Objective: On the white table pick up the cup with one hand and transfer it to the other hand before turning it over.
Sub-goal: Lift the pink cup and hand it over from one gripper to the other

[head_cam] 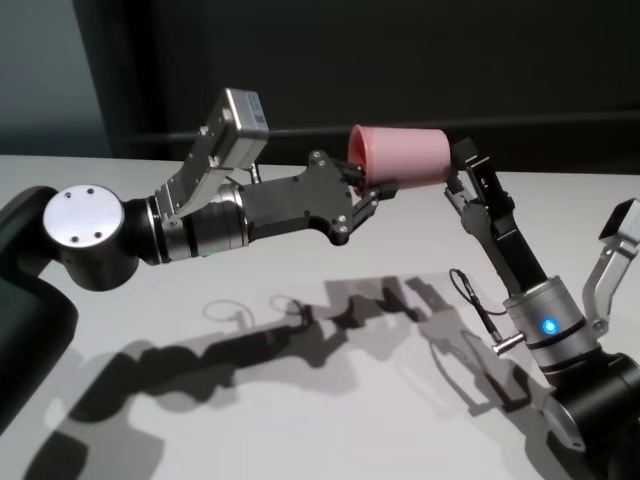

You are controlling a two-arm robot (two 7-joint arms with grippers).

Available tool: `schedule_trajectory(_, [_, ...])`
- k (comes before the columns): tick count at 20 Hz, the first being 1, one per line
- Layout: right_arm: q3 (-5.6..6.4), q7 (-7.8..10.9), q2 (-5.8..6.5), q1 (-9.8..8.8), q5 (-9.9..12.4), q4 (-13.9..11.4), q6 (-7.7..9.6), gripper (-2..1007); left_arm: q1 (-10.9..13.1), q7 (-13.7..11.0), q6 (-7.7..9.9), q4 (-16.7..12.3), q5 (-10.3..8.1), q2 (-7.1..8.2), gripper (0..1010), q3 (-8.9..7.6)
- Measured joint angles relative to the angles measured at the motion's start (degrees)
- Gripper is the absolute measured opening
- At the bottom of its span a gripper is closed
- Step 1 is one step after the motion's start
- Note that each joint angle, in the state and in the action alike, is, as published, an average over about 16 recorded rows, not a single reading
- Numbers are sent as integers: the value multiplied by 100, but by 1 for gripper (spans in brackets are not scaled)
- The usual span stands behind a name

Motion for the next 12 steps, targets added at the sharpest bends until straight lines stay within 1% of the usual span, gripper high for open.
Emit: schedule_trajectory(12, [-182,62,1,133,107,187,-60,1000,0,0,0,0,0,0,48,0])
